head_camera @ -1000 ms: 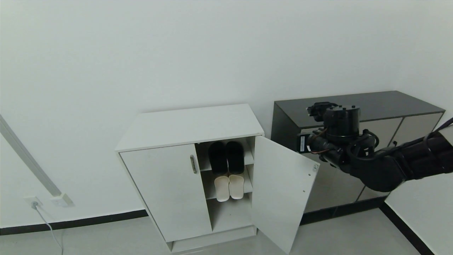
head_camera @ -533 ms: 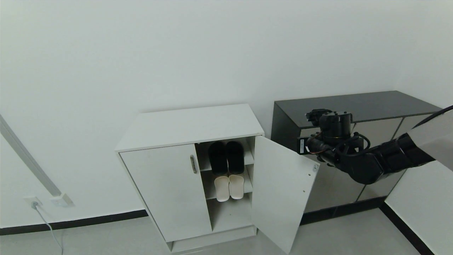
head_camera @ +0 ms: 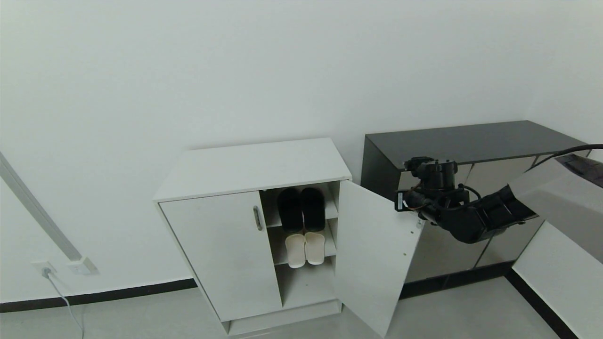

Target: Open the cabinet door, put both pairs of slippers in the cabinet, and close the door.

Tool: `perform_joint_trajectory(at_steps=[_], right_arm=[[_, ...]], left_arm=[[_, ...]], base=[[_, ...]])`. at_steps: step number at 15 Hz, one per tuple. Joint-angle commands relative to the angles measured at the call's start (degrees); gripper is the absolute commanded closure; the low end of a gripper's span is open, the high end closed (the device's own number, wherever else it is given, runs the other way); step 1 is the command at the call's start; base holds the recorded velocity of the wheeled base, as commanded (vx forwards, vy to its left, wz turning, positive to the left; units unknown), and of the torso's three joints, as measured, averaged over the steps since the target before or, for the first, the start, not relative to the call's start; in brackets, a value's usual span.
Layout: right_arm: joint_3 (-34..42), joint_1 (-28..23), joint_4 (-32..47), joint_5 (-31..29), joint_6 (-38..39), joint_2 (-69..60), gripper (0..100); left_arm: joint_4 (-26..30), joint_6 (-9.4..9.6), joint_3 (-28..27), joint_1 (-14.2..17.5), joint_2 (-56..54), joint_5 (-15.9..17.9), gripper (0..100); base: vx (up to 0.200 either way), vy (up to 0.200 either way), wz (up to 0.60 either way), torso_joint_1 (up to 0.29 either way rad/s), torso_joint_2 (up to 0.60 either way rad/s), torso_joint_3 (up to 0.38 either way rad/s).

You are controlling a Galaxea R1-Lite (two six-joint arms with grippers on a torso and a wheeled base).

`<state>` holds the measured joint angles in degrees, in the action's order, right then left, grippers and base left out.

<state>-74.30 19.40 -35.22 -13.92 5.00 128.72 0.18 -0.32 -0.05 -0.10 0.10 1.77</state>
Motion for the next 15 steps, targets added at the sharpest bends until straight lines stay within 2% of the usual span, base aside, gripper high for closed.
perform_joint_trajectory(at_steps=[1, 15], right_arm=[[-0.76, -0.24, -0.03, 0.03, 0.01, 1.97, 100], [0.56, 0.03, -0.11, -0.05, 0.1, 2.59, 100]], left_arm=[[-0.01, -0.03, 0.05, 0.01, -0.01, -0.01, 100], [-0.01, -0.03, -0.04, 0.01, -0.01, -0.01, 100]], base=[[0.0, 0.0, 0.0, 0.0, 0.0, 0.0], [0.0, 0.0, 0.0, 0.0, 0.0, 0.0]])
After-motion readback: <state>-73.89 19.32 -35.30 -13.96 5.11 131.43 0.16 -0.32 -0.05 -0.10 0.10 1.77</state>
